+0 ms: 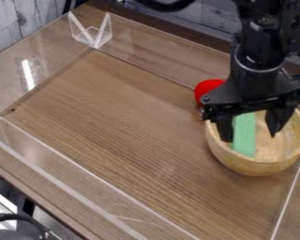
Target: Remove the green block from the brown bowl and put it on the table
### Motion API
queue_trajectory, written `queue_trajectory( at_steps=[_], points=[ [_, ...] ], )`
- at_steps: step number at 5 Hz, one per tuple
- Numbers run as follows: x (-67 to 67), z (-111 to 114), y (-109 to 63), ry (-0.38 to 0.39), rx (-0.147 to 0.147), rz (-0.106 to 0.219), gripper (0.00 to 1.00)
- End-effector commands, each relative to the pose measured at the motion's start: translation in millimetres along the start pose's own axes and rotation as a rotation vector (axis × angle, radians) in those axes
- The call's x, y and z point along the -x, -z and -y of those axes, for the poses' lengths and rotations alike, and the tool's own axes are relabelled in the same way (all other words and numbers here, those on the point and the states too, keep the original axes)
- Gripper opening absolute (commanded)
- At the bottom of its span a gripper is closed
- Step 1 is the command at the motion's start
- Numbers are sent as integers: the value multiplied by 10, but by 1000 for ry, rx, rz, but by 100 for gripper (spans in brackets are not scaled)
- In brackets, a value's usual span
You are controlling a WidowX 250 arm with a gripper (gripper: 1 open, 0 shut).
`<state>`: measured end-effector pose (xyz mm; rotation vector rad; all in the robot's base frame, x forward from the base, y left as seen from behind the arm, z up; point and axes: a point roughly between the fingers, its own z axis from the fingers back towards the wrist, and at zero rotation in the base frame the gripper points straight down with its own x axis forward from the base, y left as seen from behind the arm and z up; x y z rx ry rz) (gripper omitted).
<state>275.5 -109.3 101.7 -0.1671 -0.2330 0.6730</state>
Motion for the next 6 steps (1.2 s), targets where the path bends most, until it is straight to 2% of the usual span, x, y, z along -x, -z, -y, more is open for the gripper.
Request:
queue_trajectory(
  at_steps=[1, 3, 5, 6],
  points=[
    [1, 152, -110, 59, 37, 9, 100],
    [-45, 192, -11, 231, 47, -38, 100],
    [-215, 208, 189, 249, 27, -42, 100],
    [-224, 129, 374, 229, 9, -39, 100]
  ],
)
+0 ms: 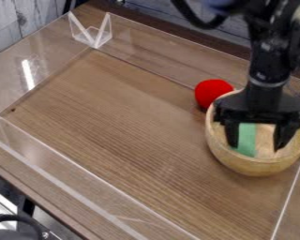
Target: Remove the green block from the brown bowl and put it on the table
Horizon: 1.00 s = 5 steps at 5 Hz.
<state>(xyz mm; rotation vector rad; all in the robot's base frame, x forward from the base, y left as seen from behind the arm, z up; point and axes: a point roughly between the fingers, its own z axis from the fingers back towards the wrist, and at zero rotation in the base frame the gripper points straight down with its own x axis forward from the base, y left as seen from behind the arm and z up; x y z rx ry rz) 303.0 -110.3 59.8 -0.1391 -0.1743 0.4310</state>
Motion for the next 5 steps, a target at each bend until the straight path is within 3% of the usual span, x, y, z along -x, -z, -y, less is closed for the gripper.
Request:
queue_trajectory(
  at_steps=[1, 2, 5],
  points=[
    [-77, -16, 72, -25, 14, 35, 100],
    [-59, -83, 190, -47, 9, 39, 0],
    [-128, -173, -231, -83, 121, 72, 0]
  ],
)
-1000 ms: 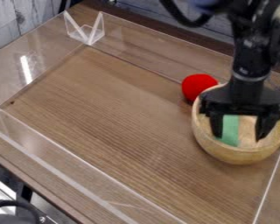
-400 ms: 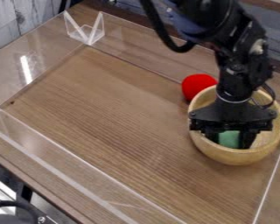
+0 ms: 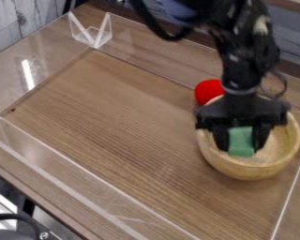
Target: Remove the green block from the brown bowl and put it on the table
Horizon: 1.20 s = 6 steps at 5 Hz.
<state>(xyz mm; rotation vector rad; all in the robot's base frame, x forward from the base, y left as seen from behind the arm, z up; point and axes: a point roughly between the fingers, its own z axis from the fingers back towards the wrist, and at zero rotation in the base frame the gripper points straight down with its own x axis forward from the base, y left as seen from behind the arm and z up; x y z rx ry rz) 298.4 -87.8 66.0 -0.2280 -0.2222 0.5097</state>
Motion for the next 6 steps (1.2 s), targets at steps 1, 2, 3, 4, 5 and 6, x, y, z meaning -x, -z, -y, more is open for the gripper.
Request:
queue_trajectory(
  at_steps=[1, 2, 3, 4, 5, 6],
  points=[
    [-144, 28, -350, 45, 82, 33, 0],
    [-250, -128, -478, 74, 100, 36, 0],
    [-420, -442, -608, 58, 68, 64, 0],
    [-502, -723, -690, 54, 26, 77, 0],
    [-487, -829, -647, 43, -18, 87, 0],
    [-450, -783, -578, 34, -42, 92, 0]
  ],
)
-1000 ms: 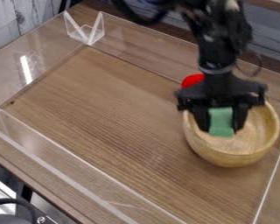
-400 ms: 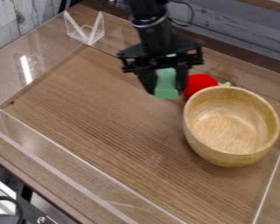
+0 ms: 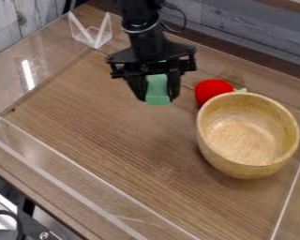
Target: Remove the green block from the brown bowl and put it on the table
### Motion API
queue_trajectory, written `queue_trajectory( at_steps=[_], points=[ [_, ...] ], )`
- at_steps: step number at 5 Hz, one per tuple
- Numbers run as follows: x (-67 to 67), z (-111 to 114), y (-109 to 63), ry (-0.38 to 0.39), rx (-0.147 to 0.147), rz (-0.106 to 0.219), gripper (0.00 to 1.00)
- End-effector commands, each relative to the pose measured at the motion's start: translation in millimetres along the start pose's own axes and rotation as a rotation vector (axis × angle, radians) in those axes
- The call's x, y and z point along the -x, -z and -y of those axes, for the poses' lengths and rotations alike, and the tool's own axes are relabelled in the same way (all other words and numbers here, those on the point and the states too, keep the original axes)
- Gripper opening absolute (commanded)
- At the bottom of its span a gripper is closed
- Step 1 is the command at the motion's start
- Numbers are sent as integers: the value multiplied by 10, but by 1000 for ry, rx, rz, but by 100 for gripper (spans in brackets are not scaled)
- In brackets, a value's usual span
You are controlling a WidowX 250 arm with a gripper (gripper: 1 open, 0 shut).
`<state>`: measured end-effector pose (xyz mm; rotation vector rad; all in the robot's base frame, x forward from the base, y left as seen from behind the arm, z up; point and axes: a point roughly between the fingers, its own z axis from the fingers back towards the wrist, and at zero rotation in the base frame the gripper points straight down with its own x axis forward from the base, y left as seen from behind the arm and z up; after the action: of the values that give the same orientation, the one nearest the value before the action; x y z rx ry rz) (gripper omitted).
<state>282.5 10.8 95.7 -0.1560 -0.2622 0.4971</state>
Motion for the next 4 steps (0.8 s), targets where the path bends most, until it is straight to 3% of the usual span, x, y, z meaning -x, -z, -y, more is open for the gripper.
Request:
queue_trajectory(
  at_steps=[1, 3, 4],
  points=[
    [2, 71, -45, 9, -10, 41, 0],
    [-52, 215, 126, 76, -35, 37, 0],
    [54, 121, 125, 26, -67, 50, 0]
  ],
)
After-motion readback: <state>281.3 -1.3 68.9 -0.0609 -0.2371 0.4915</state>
